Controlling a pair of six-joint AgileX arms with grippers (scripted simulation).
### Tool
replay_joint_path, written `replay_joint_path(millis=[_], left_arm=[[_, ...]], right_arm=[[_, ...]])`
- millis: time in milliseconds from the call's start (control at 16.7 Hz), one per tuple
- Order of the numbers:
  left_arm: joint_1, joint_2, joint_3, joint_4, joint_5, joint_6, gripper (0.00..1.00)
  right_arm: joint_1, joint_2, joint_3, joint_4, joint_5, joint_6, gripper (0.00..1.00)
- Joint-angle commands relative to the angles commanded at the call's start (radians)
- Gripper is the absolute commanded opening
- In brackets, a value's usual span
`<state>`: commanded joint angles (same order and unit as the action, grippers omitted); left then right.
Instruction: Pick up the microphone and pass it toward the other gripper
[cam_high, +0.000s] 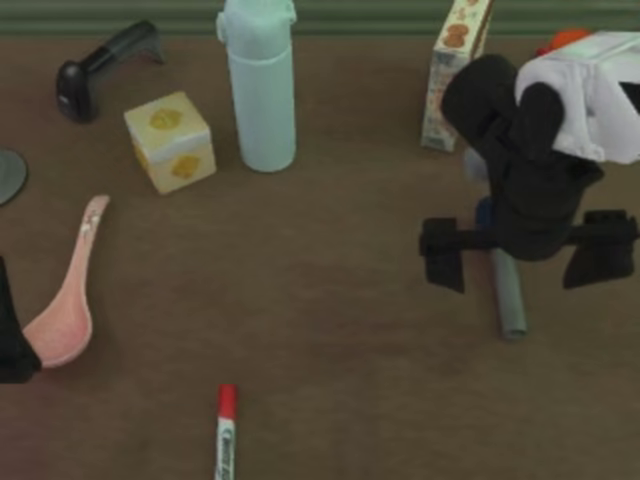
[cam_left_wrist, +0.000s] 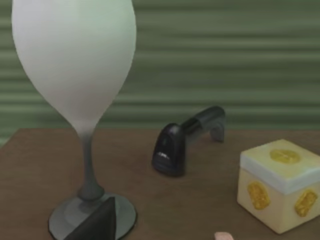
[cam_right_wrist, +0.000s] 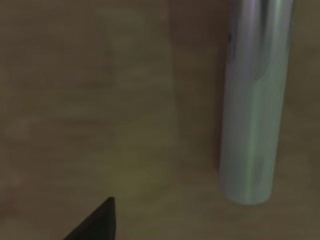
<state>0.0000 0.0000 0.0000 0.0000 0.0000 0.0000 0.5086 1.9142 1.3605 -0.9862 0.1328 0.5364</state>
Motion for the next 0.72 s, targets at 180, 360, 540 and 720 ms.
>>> replay_joint_path(millis=[180,360,540,720], left_arm=[[0.0,0.0,0.0,0.0,0.0,0.0,1.0],[0.0,0.0,0.0,0.0,0.0,0.0,1.0],[0.0,0.0,0.0,0.0,0.0,0.0,1.0],[0.0,0.0,0.0,0.0,0.0,0.0,1.0]], right_arm=[[-0.011,0.057,-0.066,0.131,0.0,-0.01,1.0],[-0.021,0.113,-0.129,0.252,0.0,-0.02,1.0],[-0.025,0.133,-0.151,0.29,0.0,-0.023,1.0],[-0.025,0.133,-0.151,0.29,0.0,-0.023,1.0]])
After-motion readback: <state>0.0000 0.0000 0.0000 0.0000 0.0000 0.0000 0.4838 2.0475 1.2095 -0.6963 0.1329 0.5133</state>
